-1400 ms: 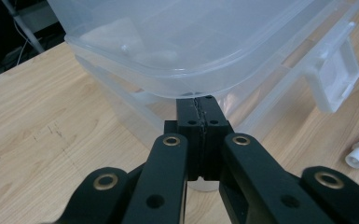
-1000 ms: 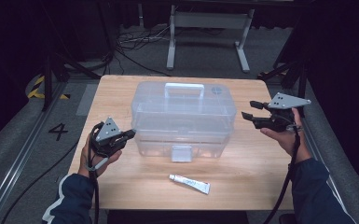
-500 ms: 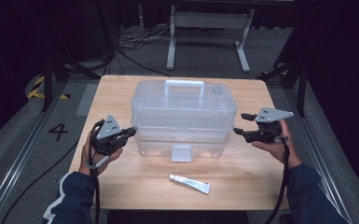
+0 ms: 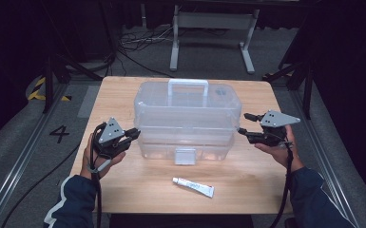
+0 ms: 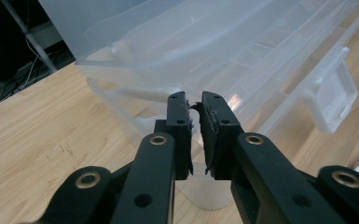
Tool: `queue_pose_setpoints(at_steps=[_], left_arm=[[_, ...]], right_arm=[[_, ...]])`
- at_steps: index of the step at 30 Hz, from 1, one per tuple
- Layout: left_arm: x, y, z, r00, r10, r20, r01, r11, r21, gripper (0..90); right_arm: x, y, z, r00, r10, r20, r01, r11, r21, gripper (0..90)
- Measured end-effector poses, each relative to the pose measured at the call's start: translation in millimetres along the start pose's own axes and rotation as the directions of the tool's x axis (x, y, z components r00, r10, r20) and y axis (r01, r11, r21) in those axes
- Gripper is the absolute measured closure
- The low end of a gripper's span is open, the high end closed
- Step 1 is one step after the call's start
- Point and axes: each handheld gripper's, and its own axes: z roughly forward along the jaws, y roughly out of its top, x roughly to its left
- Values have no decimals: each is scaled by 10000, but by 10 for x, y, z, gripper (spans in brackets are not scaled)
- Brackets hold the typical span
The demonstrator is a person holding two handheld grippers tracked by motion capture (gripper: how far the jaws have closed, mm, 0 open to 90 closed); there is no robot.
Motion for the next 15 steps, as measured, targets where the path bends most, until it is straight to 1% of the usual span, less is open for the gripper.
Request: queue_pose_setpoints(at_steps=[2,4,5,6,7,8,10,12,13,15], left_arm=[[-12,-9,-11,10000,20,20,-20,10000,54,795],[-33,-19,-14,9998,37,180,-39,9999,94,771],[-48,-22,-10,9998,33,217,-35,9999,118,766],[-63,-23,-4,9996,120,256,-124,9998,174,761],[-101,-24,14,9993,186,339,-194,9995,256,745],[-121,-21,23,9993,268,259,-276,9991,315,731],[-132,-20,23,9993,299,212,-306,9990,320,720],[-123,-12,4,9994,229,253,-234,9995,195,712],[-125,-9,-4,9995,200,227,-203,9997,148,706],[-125,-6,-10,9994,217,267,-221,9997,127,700]], right_arm=[[9,19,-11,9999,-63,95,65,9996,-259,452],[23,40,-22,9998,-151,153,158,9986,-502,464],[39,58,-27,9994,-260,228,274,9977,-614,479],[48,69,-30,9991,-327,251,344,9969,-702,489],[73,98,-31,9973,-567,457,605,9943,-876,523],[81,107,-31,9962,-661,568,712,9931,-934,556],[93,123,-34,9950,-705,707,781,9907,-1113,580],[93,132,-32,9944,-659,823,760,9890,-1273,610],[95,137,-33,9933,-665,941,792,9873,-1381,617],[102,144,-34,9926,-648,1031,795,9861,-1461,624]])
